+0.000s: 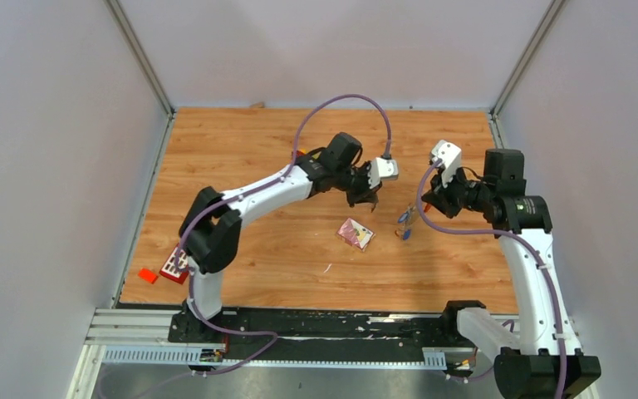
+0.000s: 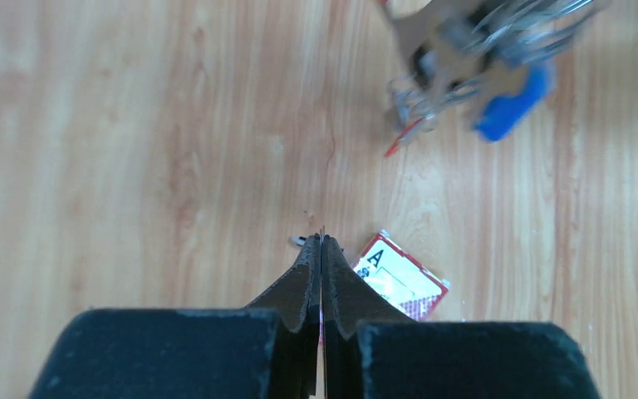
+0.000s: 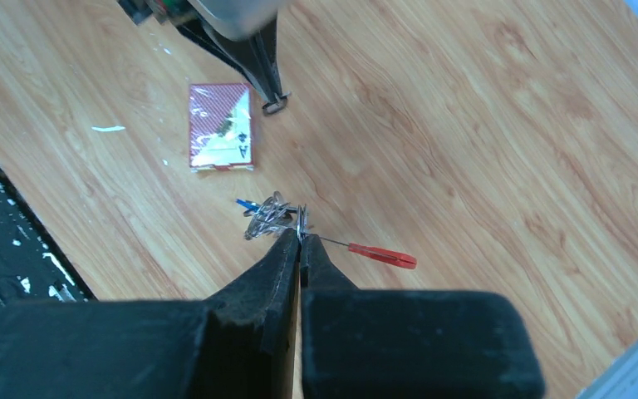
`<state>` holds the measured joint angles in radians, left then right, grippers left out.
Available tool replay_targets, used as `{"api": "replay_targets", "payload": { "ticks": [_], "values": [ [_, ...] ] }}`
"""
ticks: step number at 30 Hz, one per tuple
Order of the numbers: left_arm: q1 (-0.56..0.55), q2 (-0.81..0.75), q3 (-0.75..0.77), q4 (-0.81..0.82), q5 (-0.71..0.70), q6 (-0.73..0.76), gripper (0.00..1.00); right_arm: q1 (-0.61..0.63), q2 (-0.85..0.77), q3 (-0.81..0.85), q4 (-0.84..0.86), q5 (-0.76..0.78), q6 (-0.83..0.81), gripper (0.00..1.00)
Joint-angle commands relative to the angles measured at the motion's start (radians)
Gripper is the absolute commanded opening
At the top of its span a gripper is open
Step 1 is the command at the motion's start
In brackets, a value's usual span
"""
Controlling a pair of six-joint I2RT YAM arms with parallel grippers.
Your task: Put the keys on the keyring
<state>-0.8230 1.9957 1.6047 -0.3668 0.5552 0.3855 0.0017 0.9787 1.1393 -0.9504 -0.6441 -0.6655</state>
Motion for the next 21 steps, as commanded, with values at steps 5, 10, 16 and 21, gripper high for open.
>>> {"api": "replay_targets", "payload": {
  "ticks": [5,10,16,21],
  "values": [
    [0.003,-0.348,-0.142,0.001,-0.001,0.139,0.0,0.189,0.049,0.076,0.068,-0.056,-0.036,0.0],
    [0.007,-0.505,-0.287,0.051,-0.026,0.147,0.0,0.307,0.096,0.095,0.132,-0.083,-0.024,0.0],
    [0.015,-0.663,-0.419,0.116,-0.01,0.147,0.0,0.411,0.148,0.087,0.191,-0.131,-0.007,0.0],
    [0.019,-0.736,-0.494,0.144,0.016,0.198,0.0,0.457,0.177,0.045,0.259,-0.163,0.014,0.0]
  ]
}}
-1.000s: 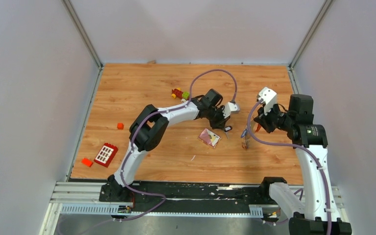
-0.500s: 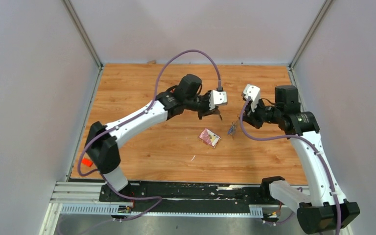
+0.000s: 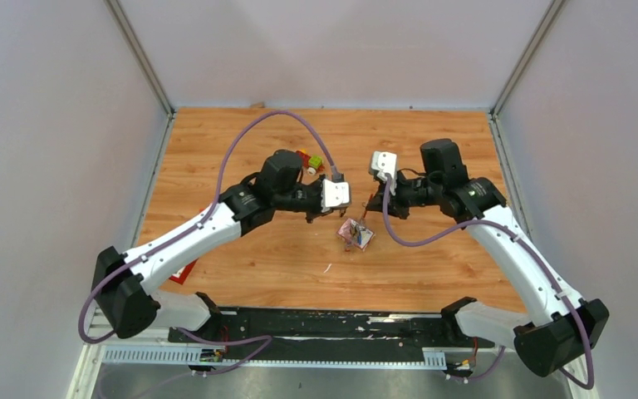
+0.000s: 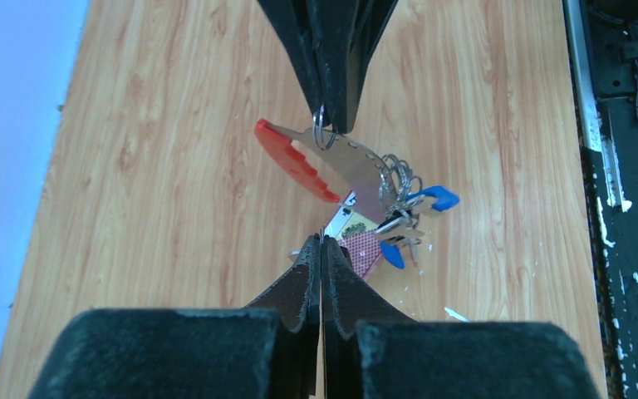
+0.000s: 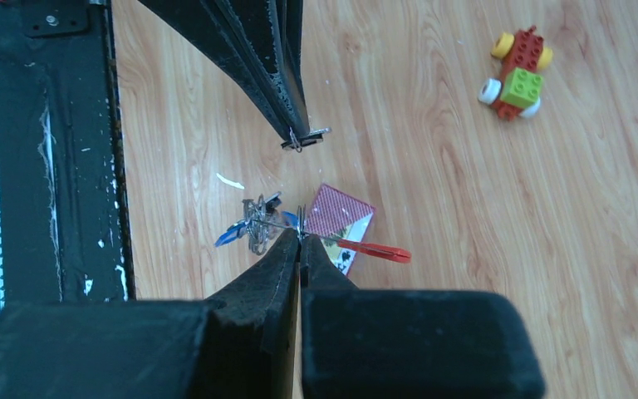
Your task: Put the keys on the keyring
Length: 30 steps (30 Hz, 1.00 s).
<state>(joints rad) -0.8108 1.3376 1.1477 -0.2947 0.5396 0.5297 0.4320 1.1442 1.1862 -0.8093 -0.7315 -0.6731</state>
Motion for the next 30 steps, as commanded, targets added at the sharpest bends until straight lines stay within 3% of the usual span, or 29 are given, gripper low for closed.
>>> {"api": "replay_targets", "payload": {
  "ticks": [1,11,23,30],
  "values": [
    [0.008,-0.089,-0.05,0.085,0.036,0.062,0.0,0.034,0.02,-0.007,0.123,-0.091,0.027,0.0],
    [0.013,-0.14,-0.111,0.149,0.042,0.101,0.0,0.121,0.087,-0.033,0.172,-0.154,0.035,0.0],
    [0.019,-0.233,-0.232,0.179,0.191,0.242,0.0,0.133,0.113,-0.054,0.175,-0.218,0.019,0.0],
    [0.036,-0.25,-0.295,0.272,0.273,0.199,0.0,0.157,0.127,-0.058,0.136,-0.241,-0.026,0.0]
  ]
}}
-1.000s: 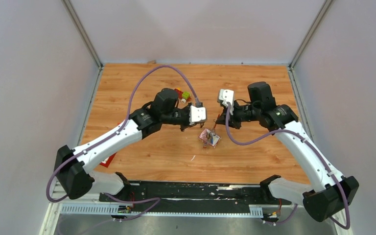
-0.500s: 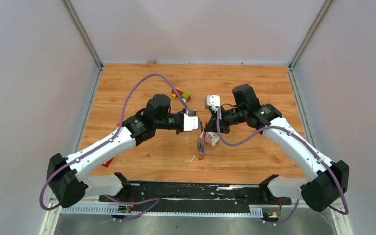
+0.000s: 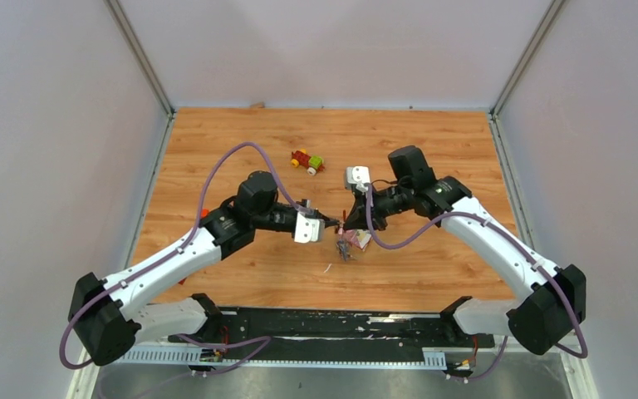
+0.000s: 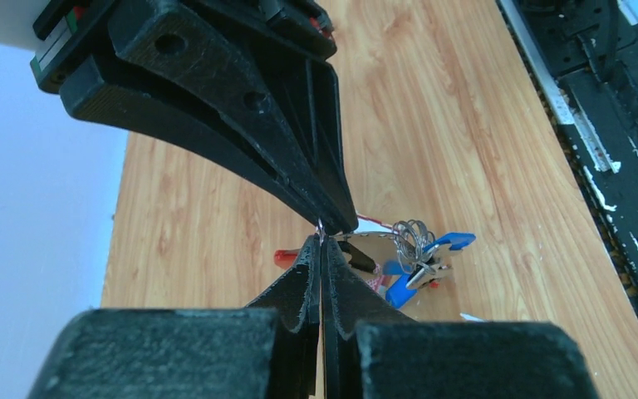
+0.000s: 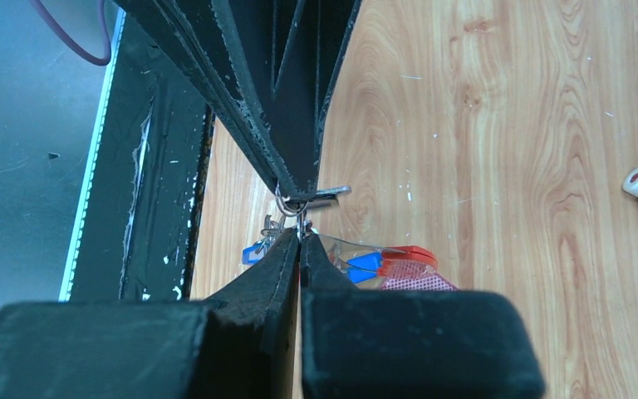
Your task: Put the keys on the keyring
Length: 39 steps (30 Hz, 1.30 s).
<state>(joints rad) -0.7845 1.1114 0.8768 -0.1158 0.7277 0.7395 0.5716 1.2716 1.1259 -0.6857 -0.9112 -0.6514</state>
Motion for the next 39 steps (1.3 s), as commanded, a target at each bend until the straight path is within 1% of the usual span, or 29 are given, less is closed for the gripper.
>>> {"api": "replay_targets", "payload": {
  "ticks": [1,5,9,11,16,19,21,25,29,39],
  "values": [
    [0.012,-0.026,-0.031,0.104,0.098,-0.013,0.0,0.02,0.0,0.001,0.009,-0.064,-0.053,0.0],
    [0.013,-0.027,-0.055,0.111,0.143,0.008,0.0,0.026,-0.001,0.0,-0.011,-0.083,-0.075,0.0],
    [0.014,-0.028,-0.064,0.089,0.148,0.077,0.0,0.05,-0.004,-0.014,-0.043,-0.072,-0.131,0.0],
    [0.016,-0.031,-0.06,0.052,0.163,0.12,0.0,0.066,-0.019,-0.044,-0.026,-0.044,-0.164,0.0],
    [0.02,-0.031,-0.04,-0.038,0.196,0.216,0.0,0.09,-0.073,-0.107,0.052,0.016,-0.185,0.0],
    [0.025,-0.03,-0.029,-0.109,0.226,0.297,0.0,0.111,-0.097,-0.135,0.087,0.066,-0.203,0.0],
    [0.027,-0.028,-0.026,-0.142,0.237,0.324,0.0,0.135,-0.122,-0.159,0.12,0.119,-0.21,0.0],
    [0.037,-0.028,-0.027,-0.147,0.245,0.331,0.0,0.17,-0.152,-0.191,0.177,0.213,-0.22,0.0],
    [0.04,-0.025,-0.042,-0.116,0.252,0.306,0.0,0.194,-0.185,-0.216,0.215,0.281,-0.233,0.0],
    [0.041,-0.006,-0.076,-0.004,0.227,0.236,0.0,0.249,-0.223,-0.255,0.255,0.355,-0.279,0.0]
  ]
}}
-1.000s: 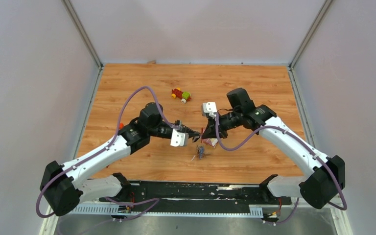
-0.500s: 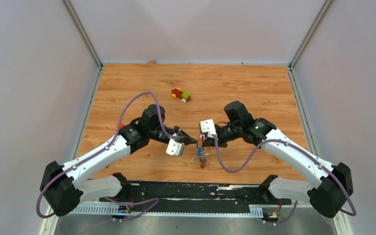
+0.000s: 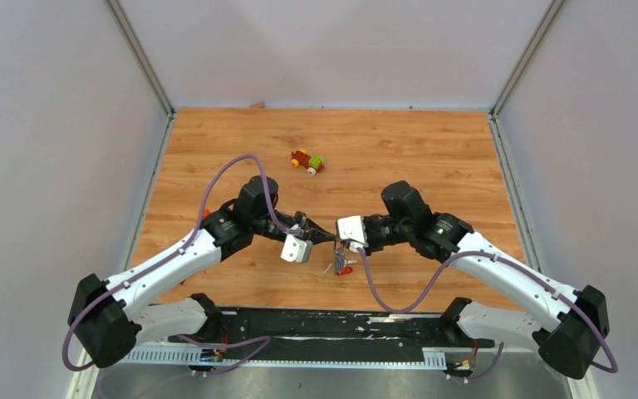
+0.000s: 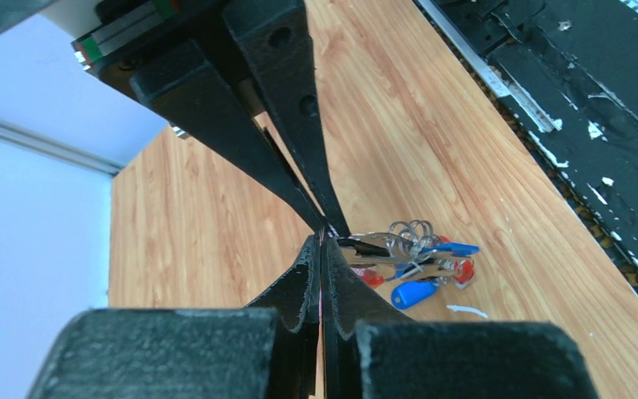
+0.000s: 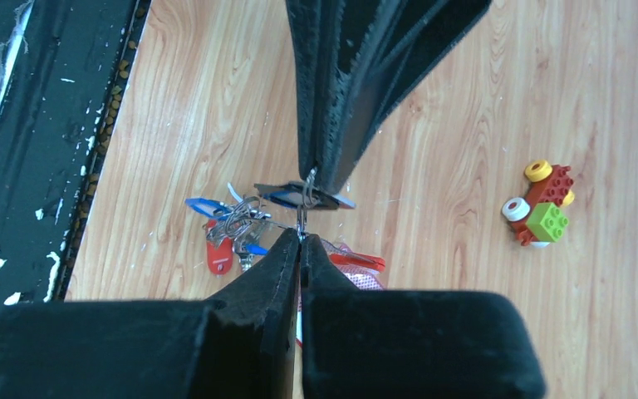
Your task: Put the keys on the keyring
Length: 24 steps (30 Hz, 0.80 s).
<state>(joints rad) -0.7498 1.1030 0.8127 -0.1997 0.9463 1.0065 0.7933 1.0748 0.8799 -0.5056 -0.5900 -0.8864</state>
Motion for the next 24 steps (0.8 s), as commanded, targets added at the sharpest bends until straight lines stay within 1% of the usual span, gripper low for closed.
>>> {"api": "replay_targets", "payload": {
  "ticks": [1,7,15,24],
  "values": [
    [0.007,0.003,-0.019,0.094,0.005,-0.031,0.0,0.035,-0.025,-0.012,0.076,0.042,-0.05,0.0],
    [0.007,0.003,-0.045,0.124,-0.001,-0.008,0.0,0.061,-0.021,-0.015,0.075,0.067,-0.066,0.0],
    [0.007,0.015,-0.052,0.08,0.039,0.059,0.0,0.062,-0.022,-0.009,0.067,0.05,-0.06,0.0],
    [0.007,0.027,-0.049,0.069,0.062,0.063,0.0,0.064,-0.014,-0.001,0.063,0.039,-0.052,0.0]
  ]
}}
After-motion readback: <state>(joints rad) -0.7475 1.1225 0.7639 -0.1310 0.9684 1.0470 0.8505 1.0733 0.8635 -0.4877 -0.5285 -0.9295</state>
